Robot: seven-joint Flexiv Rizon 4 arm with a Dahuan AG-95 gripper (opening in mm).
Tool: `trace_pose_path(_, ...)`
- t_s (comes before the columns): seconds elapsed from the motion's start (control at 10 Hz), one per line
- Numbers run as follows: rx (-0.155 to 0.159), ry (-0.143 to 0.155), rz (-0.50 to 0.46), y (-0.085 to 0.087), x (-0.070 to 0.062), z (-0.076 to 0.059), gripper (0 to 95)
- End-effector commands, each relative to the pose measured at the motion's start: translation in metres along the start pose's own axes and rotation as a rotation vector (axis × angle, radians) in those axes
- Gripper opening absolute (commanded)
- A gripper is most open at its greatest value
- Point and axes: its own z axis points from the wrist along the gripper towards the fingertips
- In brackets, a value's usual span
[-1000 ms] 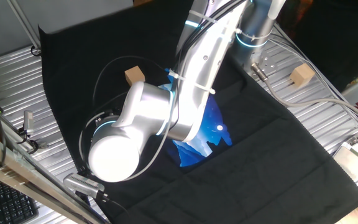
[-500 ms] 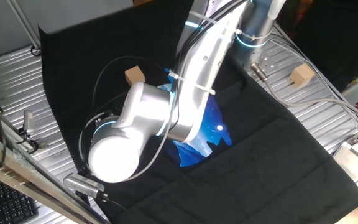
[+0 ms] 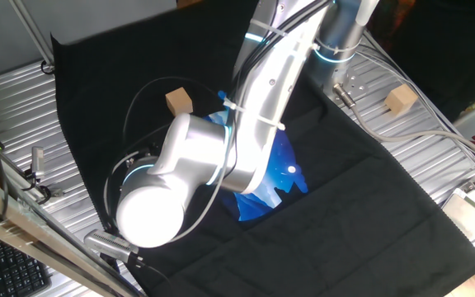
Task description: Screw the lid onto the jar
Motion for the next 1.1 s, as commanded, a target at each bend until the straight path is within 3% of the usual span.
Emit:
trace_pose_path(0.1,-0.005,0.008,0.004,0.0001,-0.0005,0.0000,19.0)
trace_pose_path(0.5,-0.021,0.009,0.021,-0.0006,-0.0049,-0.0004,19.0)
trace_pose_path(1.1,-0.017,0.002,0.015,-0.0006,-0.0052,-0.0002,19.0)
